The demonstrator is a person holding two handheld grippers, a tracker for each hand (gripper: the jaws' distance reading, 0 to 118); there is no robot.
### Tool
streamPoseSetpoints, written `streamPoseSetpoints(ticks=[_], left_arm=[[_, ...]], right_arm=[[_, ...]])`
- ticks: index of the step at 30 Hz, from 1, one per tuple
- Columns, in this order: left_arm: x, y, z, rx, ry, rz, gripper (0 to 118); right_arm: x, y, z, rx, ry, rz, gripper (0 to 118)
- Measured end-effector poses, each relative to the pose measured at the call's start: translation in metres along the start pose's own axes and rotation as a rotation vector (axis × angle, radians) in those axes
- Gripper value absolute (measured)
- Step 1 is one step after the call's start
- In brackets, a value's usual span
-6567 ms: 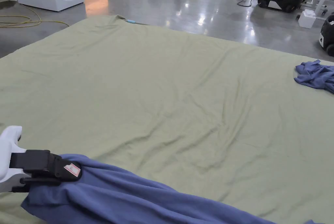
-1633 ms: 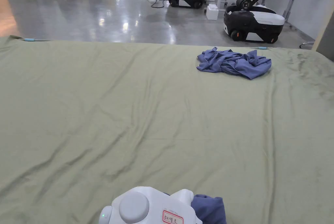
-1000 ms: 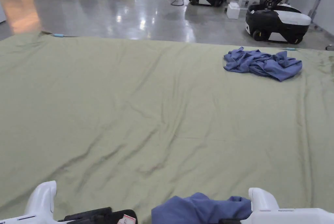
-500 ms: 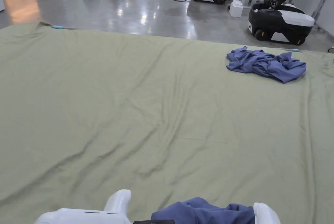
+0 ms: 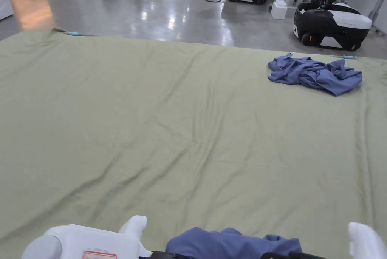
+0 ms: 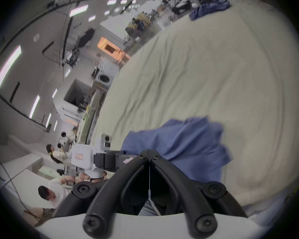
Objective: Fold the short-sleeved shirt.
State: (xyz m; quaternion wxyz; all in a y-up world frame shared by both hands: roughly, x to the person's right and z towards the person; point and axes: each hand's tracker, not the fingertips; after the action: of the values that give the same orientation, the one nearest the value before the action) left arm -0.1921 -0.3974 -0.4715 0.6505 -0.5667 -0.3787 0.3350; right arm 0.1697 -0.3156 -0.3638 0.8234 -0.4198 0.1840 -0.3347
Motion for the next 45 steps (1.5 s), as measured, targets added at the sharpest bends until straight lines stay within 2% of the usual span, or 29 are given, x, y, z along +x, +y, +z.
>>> streamPoseSetpoints(ticks=[2,4,6,11,15,18,21,28,33,37,38,40,41,43,45], left_arm=[[0.006,0.007,0.028,-0.026,0.081,-0.074,37],[0.002,0.013,0.067,-0.031,0.186,-0.139,37],[-0.010,0.019,0.108,-0.007,0.260,-0.124,37],[-0.038,0.026,0.209,0.071,0.493,-0.091,37],[-0.059,0.022,0.282,0.140,0.672,-0.049,37],[-0.080,0.020,0.321,0.168,0.728,0.026,38],[-0.094,0.022,0.343,0.175,0.829,0.016,38],[-0.130,0.036,0.389,0.190,0.998,0.126,38],[-0.142,0.050,0.401,0.156,1.006,0.156,38],[-0.150,0.057,0.397,0.130,1.013,0.173,38],[-0.150,0.055,0.392,0.124,1.032,0.160,42],[-0.145,0.049,0.388,0.111,1.148,0.083,70],[-0.142,0.046,0.389,0.102,1.202,0.055,79],[-0.131,0.033,0.404,0.118,1.186,0.063,79],[-0.113,0.019,0.423,0.188,1.212,0.143,79]], right_arm=[[-0.005,0.004,0.017,0.063,-0.035,0.004,3],[-0.013,0.006,0.027,0.125,-0.114,0.046,3],[-0.020,0.006,0.028,0.151,-0.164,0.062,3],[-0.042,0.001,0.009,0.129,-0.170,0.065,3],[-0.061,0.001,-0.020,0.048,-0.179,0.114,3],[-0.076,0.003,-0.045,-0.027,-0.181,0.173,3],[-0.092,0.006,-0.070,-0.075,-0.180,0.214,3],[-0.119,0.010,-0.110,-0.163,-0.158,0.295,3],[-0.123,0.010,-0.124,-0.186,-0.188,0.325,3],[-0.117,0.008,-0.126,-0.188,-0.190,0.298,3],[-0.115,0.009,-0.126,-0.186,-0.187,0.284,3],[-0.112,0.009,-0.125,-0.180,-0.182,0.269,3],[-0.111,0.009,-0.124,-0.178,-0.180,0.267,3],[-0.112,0.008,-0.118,-0.173,-0.171,0.271,3],[-0.112,0.007,-0.110,-0.164,-0.145,0.285,3]])
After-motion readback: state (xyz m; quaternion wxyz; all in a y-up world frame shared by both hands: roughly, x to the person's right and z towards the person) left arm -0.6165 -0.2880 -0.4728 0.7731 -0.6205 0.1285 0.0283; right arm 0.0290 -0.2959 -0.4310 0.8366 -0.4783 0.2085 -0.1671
